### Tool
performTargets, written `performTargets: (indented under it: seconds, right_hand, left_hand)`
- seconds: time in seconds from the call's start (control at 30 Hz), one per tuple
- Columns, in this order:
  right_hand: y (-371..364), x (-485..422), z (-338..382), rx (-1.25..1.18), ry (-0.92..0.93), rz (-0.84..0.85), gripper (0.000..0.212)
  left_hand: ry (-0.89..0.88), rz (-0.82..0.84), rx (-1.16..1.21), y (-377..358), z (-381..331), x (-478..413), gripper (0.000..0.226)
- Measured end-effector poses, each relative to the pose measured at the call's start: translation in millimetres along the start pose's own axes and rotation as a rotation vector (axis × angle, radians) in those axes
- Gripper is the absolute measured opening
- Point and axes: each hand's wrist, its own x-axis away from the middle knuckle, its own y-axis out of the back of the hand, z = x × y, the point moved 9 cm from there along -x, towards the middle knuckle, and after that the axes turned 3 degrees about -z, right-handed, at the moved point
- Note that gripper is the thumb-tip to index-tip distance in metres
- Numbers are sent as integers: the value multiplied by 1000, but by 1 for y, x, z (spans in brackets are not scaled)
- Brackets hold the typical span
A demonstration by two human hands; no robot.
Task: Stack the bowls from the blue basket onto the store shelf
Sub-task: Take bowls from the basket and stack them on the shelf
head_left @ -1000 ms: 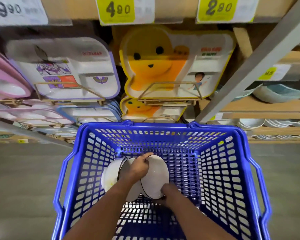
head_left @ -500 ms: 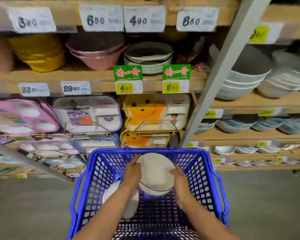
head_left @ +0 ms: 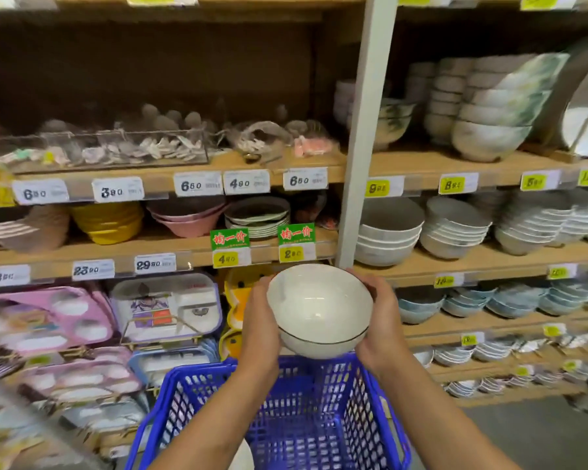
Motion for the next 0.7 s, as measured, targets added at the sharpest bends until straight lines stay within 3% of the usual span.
performTargets:
  seconds: [0.2, 0.7]
  right_hand:
    - [18, 7, 72, -52, 68, 31, 24]
    - [135, -10, 246, 115, 135, 210, 22]
  left_hand:
    - [-159, 13, 211, -65, -48, 27, 57]
    - [-91, 20, 356, -258, -45, 100, 28]
